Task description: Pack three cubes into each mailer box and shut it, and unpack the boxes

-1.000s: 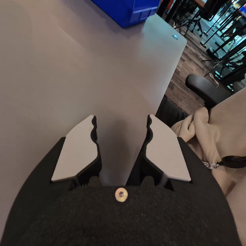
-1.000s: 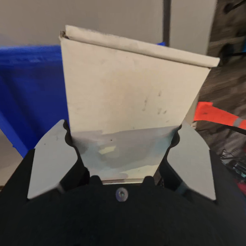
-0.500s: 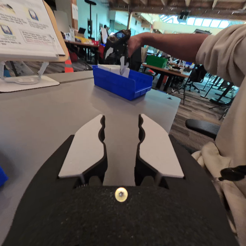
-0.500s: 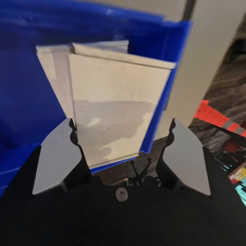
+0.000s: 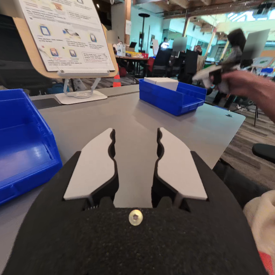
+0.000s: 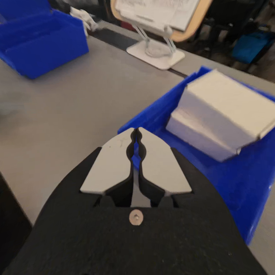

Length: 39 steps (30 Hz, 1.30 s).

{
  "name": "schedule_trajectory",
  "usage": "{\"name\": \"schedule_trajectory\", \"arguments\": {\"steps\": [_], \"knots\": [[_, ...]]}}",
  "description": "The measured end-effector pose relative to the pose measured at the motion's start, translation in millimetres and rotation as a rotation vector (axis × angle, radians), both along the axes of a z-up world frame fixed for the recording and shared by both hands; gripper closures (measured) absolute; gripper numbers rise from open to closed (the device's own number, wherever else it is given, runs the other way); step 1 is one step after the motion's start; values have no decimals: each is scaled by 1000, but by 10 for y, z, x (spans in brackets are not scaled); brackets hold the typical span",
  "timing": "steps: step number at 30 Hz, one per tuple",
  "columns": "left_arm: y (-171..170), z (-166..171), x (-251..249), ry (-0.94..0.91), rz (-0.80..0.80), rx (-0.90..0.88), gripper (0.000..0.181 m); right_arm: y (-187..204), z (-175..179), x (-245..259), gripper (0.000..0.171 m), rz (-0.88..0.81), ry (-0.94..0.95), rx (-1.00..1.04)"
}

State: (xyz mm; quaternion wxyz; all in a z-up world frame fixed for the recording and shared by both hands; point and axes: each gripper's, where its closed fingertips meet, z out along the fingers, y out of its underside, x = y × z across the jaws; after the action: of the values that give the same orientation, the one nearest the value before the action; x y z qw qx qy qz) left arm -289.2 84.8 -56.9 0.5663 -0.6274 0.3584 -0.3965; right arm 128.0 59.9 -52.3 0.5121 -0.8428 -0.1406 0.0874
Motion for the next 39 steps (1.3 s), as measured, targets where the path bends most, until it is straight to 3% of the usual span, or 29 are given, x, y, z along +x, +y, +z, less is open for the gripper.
{"name": "schedule_trajectory", "arguments": {"steps": [4, 7, 9, 13, 17, 21, 23, 25, 28, 34, 39], "knots": [[29, -117, -51, 80, 49, -11, 145, -268, -548, 85, 171, -185, -22, -16], [173, -64, -194, 83, 180, 80, 171, -483, -625, -27, 171, -198, 185, 65], [261, -38, -298, 83, 263, 136, 181, -638, -724, 32, 171, -214, 121, 3], [360, -32, -382, 108, 345, 176, 181, -830, -649, 152, 171, -296, 168, 139], [339, -45, -362, 81, 326, 128, 181, -926, -458, 458, 171, -501, 106, 265], [270, -28, -321, 63, 267, 102, 179, -904, -395, 361, 170, -434, 96, 309], [296, -67, -355, 73, 294, 87, 173, -893, -460, 437, 148, -496, 40, 306], [325, -187, -346, 114, 293, 49, 154, -869, -482, 508, 124, -552, -23, 321], [362, -328, -324, 174, 282, -6, 135, -796, -461, 444, 122, -520, -58, 340], [346, -286, -317, 173, 301, 42, 137, -651, -496, 301, 95, -544, 96, 273], [273, -250, -134, 141, 231, 49, 139, -241, -636, -441, 92, -337, 96, 164]]}}
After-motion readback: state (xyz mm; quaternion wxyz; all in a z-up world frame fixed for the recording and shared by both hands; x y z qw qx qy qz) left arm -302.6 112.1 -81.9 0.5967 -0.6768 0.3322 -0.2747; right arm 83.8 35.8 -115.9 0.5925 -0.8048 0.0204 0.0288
